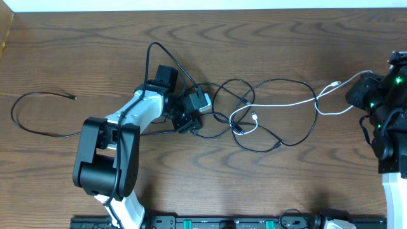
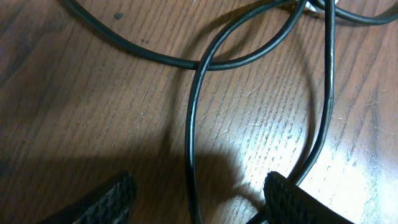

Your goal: Untangle cables

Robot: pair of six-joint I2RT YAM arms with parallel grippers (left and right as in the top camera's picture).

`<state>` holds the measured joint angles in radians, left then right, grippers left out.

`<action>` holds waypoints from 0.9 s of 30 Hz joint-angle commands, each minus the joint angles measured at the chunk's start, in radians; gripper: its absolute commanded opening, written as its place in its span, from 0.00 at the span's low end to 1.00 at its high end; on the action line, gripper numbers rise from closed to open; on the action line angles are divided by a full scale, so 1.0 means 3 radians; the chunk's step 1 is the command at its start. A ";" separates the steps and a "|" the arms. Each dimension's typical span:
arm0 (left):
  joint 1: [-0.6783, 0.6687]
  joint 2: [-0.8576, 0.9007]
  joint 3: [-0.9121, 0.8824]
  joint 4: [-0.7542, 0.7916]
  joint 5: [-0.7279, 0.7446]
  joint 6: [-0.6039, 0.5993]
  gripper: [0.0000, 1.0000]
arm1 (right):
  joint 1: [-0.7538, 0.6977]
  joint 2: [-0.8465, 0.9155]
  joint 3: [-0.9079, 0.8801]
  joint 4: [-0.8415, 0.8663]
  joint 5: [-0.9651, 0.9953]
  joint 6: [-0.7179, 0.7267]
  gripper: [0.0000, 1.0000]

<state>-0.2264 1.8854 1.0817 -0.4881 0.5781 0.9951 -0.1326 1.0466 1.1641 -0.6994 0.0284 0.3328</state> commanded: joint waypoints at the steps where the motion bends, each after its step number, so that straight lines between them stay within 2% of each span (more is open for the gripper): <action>1: -0.0024 0.0142 0.0041 0.0001 0.0056 0.0008 0.66 | -0.0013 0.0003 0.0017 -0.0004 -0.0020 0.0037 0.01; 9: -0.0023 0.0193 0.0041 0.0013 0.0056 -0.0017 0.60 | -0.0013 0.0003 0.0017 -0.0003 -0.0019 0.0037 0.01; 12: -0.0024 0.0193 0.0041 0.0014 0.0056 -0.0017 0.47 | -0.0013 0.0003 0.0017 -0.0004 -0.0019 0.0037 0.01; 14: -0.0024 0.0193 0.0041 0.0014 0.0056 -0.0017 0.32 | -0.0013 0.0003 0.0017 -0.0004 -0.0020 0.0037 0.01; 17: -0.0023 0.0193 0.0041 0.0019 0.0053 -0.0015 0.18 | -0.0013 0.0003 0.0017 -0.0004 -0.0020 0.0037 0.01; 18: -0.0023 0.0193 0.0041 0.0028 0.0052 -0.0015 0.11 | -0.0013 0.0003 0.0017 -0.0003 -0.0020 0.0037 0.01; 19: -0.0023 0.0193 0.0041 0.0041 0.0045 -0.0017 0.08 | -0.0013 0.0003 0.0017 -0.0003 -0.0019 0.0037 0.01; 27: -0.0023 0.0114 0.0046 0.0177 0.0042 -0.0017 0.07 | -0.0014 0.0003 0.0017 -0.0003 -0.0019 0.0037 0.01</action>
<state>-0.2264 1.9236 1.0859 -0.4419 0.5961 0.9916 -0.1326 1.0466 1.1641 -0.6994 0.0246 0.3328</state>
